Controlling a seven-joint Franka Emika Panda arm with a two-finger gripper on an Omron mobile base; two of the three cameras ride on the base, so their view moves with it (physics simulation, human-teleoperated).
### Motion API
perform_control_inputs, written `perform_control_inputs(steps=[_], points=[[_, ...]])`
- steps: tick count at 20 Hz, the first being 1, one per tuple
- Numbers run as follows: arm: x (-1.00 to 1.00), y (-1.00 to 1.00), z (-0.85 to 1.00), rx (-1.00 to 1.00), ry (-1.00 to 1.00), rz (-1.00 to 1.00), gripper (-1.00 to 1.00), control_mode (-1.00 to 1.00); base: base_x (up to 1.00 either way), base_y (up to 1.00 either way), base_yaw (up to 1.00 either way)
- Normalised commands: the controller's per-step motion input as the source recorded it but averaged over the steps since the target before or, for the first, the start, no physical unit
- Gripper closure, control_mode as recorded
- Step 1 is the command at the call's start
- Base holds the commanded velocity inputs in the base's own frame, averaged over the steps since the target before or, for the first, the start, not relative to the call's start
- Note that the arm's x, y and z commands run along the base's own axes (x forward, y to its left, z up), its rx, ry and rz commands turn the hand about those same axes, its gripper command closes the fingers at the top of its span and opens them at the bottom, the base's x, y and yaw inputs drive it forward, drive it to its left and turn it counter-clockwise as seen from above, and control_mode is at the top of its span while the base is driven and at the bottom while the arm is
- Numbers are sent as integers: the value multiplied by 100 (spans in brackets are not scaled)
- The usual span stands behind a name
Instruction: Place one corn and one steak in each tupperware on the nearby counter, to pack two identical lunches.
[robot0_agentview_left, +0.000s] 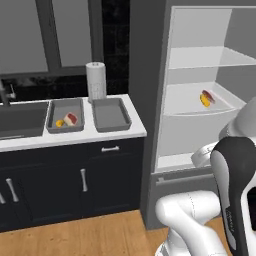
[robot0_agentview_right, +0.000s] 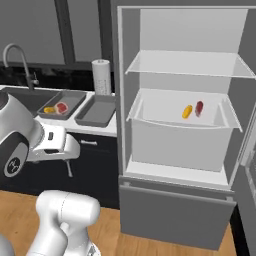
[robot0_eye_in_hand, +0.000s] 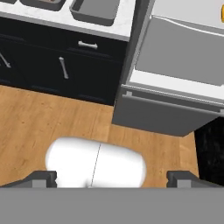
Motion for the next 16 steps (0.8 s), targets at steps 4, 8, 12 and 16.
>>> perform_control_inputs(steps=[4, 8, 12, 16], points=[[0, 0, 0, 0, 0, 0, -100, 100, 0, -48, 0], [0, 0, 0, 0, 0, 0, -100, 100, 0, -49, 0], [0, 0, 0, 0, 0, 0, -100, 100, 5, -44, 0], [0, 0, 0, 0, 0, 0, -100, 100, 22, -31, 0]])
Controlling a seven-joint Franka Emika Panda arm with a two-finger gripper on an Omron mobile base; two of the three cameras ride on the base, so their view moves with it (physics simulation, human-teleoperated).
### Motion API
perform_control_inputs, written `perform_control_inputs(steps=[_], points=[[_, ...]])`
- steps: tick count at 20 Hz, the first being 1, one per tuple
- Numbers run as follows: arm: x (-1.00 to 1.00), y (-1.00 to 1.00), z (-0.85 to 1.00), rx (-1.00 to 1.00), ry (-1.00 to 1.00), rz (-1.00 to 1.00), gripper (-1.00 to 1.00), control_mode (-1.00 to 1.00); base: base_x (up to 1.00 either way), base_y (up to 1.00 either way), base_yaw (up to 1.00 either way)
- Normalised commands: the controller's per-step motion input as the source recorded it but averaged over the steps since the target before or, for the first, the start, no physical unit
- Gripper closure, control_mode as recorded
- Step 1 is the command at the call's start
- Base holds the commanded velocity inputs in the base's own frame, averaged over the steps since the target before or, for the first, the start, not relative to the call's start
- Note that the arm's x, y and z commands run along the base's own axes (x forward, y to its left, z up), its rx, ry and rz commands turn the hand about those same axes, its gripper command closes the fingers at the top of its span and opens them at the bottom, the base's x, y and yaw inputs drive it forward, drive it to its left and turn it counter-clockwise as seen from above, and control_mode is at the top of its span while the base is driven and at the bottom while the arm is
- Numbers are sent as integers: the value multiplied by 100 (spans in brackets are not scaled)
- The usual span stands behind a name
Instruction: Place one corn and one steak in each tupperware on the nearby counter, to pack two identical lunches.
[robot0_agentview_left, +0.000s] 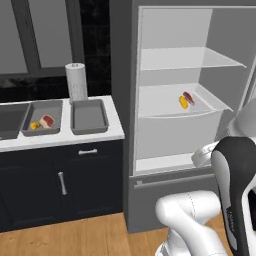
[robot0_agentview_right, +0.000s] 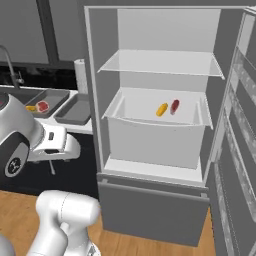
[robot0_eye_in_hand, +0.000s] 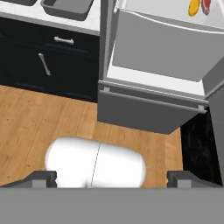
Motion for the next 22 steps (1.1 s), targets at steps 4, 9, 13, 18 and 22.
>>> perform_control_inputs(steps=[4, 9, 13, 18, 22], points=[[0, 0, 0, 0, 0, 0, -100, 100, 32, -22, 0], [0, 0, 0, 0, 0, 0, -100, 100, 40, -26, 0], [0, 0, 0, 0, 0, 0, -100, 100, 47, -33, 0], [0, 0, 0, 0, 0, 0, -100, 100, 47, -38, 0], [0, 0, 0, 0, 0, 0, -100, 100, 40, -37, 1]])
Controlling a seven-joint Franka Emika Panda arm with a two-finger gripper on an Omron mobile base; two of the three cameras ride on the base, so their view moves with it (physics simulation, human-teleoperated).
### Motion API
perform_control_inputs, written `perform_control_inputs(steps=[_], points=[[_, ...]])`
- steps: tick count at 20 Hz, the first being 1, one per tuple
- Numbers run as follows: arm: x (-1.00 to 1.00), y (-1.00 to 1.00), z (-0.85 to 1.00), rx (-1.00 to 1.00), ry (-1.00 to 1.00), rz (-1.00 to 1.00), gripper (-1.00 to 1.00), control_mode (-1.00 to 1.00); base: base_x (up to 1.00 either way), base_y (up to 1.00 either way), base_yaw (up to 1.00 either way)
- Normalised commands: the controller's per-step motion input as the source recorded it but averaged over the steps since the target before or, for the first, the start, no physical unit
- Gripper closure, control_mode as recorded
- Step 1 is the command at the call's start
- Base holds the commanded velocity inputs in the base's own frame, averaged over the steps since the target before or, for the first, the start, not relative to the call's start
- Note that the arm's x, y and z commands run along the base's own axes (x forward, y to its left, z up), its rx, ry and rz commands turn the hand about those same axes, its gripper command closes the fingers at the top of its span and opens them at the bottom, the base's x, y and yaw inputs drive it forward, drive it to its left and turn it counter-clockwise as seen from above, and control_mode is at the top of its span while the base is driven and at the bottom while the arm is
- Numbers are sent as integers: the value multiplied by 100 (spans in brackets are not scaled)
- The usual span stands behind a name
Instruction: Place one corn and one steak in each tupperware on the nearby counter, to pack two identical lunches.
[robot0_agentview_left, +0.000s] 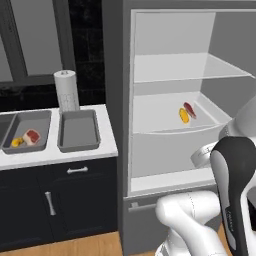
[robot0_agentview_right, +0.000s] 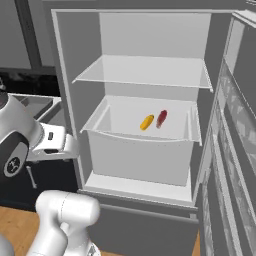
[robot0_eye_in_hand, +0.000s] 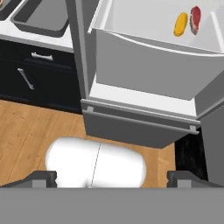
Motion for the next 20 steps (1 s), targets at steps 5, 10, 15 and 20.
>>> perform_control_inputs(steps=[5, 10, 15, 20], points=[[0, 0, 0, 0, 0, 0, -100, 100, 37, -34, 1], [0, 0, 0, 0, 0, 0, -100, 100, 32, -31, 3], [0, 0, 0, 0, 0, 0, -100, 100, 24, -24, 3], [0, 0, 0, 0, 0, 0, -100, 100, 0, -4, 1]])
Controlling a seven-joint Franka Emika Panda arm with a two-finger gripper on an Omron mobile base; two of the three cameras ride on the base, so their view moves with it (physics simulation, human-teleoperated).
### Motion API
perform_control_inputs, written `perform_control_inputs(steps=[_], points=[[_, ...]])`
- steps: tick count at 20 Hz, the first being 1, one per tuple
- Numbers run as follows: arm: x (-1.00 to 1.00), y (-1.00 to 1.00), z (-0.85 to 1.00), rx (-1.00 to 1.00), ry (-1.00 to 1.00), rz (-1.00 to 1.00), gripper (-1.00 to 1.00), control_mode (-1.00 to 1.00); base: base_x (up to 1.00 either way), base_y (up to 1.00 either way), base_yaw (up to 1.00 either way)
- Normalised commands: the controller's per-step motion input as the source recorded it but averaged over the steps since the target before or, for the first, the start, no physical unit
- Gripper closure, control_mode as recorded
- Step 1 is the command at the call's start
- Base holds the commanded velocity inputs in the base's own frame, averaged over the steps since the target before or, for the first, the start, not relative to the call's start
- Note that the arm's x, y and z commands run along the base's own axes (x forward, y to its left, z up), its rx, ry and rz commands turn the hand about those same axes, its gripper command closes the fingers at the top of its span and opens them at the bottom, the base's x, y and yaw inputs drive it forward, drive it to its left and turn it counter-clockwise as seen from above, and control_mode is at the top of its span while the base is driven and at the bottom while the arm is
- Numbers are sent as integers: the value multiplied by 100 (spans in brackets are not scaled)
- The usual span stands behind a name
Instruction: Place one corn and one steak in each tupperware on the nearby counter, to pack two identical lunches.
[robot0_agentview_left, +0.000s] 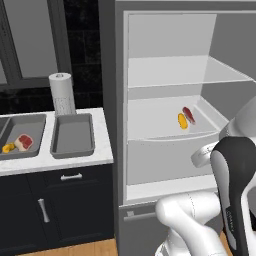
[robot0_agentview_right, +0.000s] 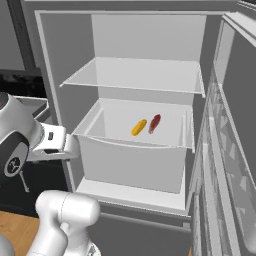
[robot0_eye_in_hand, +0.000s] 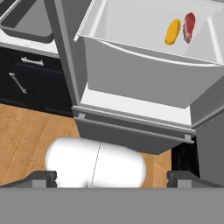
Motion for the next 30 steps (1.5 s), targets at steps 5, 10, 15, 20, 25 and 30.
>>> perform_control_inputs(steps=[5, 10, 15, 20, 25, 30], points=[[0, 0, 0, 0, 0, 0, -100, -100, 0, 0, 0], [0, 0, 0, 0, 0, 0, -100, -100, 0, 0, 0], [0, 0, 0, 0, 0, 0, -100, -100, 0, 0, 0], [4, -61, -7, 21, -5, 6, -100, -100, 0, 0, 0], [32, -24, -22, -17, -20, -5, -100, -100, 0, 0, 0], [32, -11, -20, -28, -15, -11, -100, -100, 0, 0, 0]])
